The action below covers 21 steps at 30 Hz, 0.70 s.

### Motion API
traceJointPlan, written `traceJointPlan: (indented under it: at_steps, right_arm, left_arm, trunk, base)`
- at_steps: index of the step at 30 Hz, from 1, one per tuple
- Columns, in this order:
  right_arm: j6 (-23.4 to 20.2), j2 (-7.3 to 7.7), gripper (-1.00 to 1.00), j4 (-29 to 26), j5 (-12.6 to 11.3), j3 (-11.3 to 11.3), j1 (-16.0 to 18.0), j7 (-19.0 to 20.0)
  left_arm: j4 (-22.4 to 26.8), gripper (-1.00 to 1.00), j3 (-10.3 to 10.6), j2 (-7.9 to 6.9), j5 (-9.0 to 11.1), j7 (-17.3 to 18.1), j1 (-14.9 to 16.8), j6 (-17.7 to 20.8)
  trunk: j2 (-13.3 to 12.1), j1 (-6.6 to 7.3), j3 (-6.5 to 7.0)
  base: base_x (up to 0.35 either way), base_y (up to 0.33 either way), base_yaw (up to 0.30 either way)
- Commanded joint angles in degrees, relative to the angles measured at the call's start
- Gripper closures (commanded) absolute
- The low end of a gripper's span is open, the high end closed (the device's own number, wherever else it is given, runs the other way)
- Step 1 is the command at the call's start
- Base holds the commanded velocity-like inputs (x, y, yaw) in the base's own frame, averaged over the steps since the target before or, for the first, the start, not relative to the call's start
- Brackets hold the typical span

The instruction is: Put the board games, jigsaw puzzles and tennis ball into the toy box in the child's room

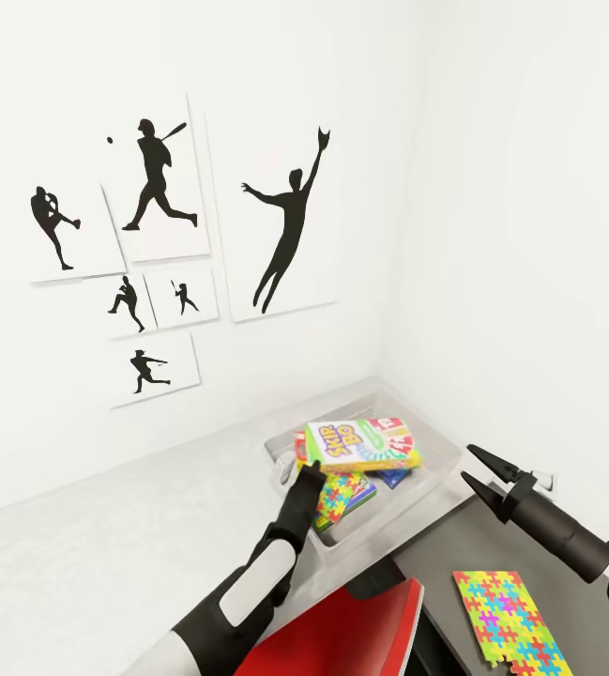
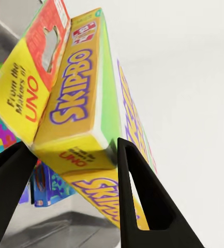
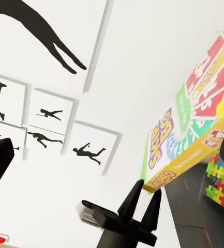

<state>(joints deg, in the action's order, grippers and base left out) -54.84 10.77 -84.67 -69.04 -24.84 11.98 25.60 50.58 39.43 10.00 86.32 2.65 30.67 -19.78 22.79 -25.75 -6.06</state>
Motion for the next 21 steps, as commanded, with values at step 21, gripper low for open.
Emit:
traceJointPlan:
  at_steps: [21]
  right_arm:
    - [-0.35,0.12,-1.00,0.20,0.31,-0.12,0.06,0.49]
  left_arm:
    - [9.93,1.00,2.36,0.00,3.27,-17.36,-0.06,-4.40]
  trunk:
    - [0.12,-0.03,-0.12]
  base:
    - [0.000,0.000,0.000]
